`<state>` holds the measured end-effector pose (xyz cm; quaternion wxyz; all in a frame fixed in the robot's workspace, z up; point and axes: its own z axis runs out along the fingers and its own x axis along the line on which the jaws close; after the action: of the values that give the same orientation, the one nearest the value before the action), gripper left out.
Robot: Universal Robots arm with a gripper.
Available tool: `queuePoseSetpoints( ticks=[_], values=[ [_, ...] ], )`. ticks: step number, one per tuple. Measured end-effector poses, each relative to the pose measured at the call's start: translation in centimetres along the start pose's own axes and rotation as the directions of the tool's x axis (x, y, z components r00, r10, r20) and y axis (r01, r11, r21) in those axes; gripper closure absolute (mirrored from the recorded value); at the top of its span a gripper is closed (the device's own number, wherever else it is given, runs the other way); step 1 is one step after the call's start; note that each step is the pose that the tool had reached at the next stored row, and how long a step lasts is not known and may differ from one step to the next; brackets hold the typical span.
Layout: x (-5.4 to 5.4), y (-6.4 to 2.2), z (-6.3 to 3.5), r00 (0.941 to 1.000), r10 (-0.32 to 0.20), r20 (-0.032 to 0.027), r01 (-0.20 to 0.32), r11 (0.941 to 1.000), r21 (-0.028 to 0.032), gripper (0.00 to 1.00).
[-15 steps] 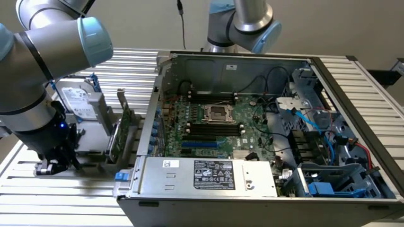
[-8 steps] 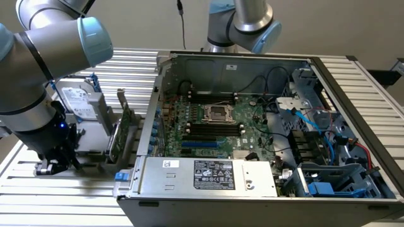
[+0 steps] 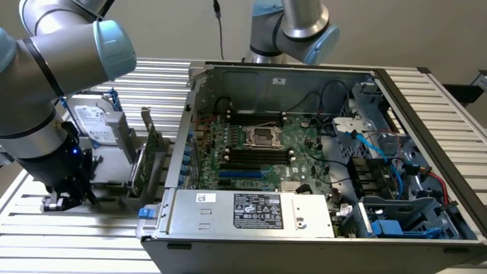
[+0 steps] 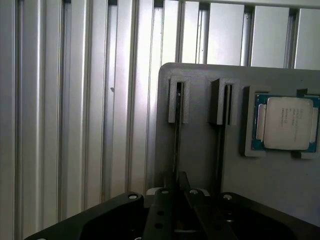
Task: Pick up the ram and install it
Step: 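Pick up the ram and move it above insertion slot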
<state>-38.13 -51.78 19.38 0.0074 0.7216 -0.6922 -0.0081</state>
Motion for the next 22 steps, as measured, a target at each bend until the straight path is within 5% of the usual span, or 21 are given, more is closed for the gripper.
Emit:
queuePoseSetpoints(
  ticks=[6,22],
  values=[
    [0.0,0.03,-1.78,1.0,0.0,0.0,0.0,1.0,-0.0026,0.86],
    [0.0,0.15,-9.03,1.0,0.0,0.0003,0.0,1.0,-0.01,0.86]
  ],
)
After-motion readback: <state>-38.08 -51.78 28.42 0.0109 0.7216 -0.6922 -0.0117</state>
